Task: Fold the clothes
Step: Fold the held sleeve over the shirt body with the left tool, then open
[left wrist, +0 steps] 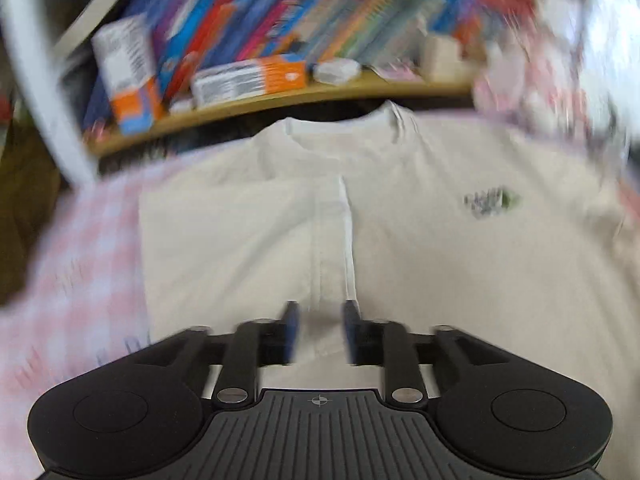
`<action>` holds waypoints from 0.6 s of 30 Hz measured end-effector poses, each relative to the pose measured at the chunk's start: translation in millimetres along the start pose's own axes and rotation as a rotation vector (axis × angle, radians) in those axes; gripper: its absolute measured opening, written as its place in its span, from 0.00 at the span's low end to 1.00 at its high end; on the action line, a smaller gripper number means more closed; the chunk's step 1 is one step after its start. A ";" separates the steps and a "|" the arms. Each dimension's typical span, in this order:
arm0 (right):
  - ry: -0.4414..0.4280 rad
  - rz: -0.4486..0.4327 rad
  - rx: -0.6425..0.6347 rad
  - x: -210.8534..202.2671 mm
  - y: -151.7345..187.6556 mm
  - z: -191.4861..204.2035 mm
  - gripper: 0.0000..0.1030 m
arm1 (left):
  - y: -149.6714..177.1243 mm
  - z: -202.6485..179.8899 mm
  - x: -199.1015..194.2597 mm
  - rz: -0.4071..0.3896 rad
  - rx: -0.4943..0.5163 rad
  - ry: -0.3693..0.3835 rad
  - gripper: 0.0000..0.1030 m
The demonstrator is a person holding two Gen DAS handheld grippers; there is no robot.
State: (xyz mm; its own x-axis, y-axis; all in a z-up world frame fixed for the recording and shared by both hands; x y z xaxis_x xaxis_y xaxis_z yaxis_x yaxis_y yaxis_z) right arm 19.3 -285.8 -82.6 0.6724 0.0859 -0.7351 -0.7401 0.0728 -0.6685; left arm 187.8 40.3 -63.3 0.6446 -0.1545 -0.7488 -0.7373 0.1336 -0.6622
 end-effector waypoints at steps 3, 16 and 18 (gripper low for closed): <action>0.010 0.007 0.010 1.3 -0.3 -1.3 0.75 | 4.3 35.6 -13.9 -0.057 -0.121 -0.017 0.50; 0.039 0.048 -0.035 1.0 14.7 27.6 0.75 | -20.4 135.6 43.1 0.000 -0.380 -0.117 0.41; 0.050 0.048 -0.072 -3.5 21.0 38.4 0.75 | -20.9 141.1 46.9 -0.026 -0.395 -0.111 0.35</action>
State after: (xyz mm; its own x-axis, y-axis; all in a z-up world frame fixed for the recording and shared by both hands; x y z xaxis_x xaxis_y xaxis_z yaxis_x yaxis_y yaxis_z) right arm 1.3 -246.4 -89.7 0.6368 0.0379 -0.7701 -0.7706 -0.0022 -0.6374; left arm 261.9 168.5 -88.5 0.6657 -0.0438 -0.7449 -0.7279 -0.2580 -0.6353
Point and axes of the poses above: each gripper's, at about its wrist camera, not at the fingertips, and x roughly the way its jaws point, z to its left, y to its underside, the point moved 6 cm from there along x, roughly the way its jaws point, and after that the axes turned 5 degrees about x, right-handed, at the moved point
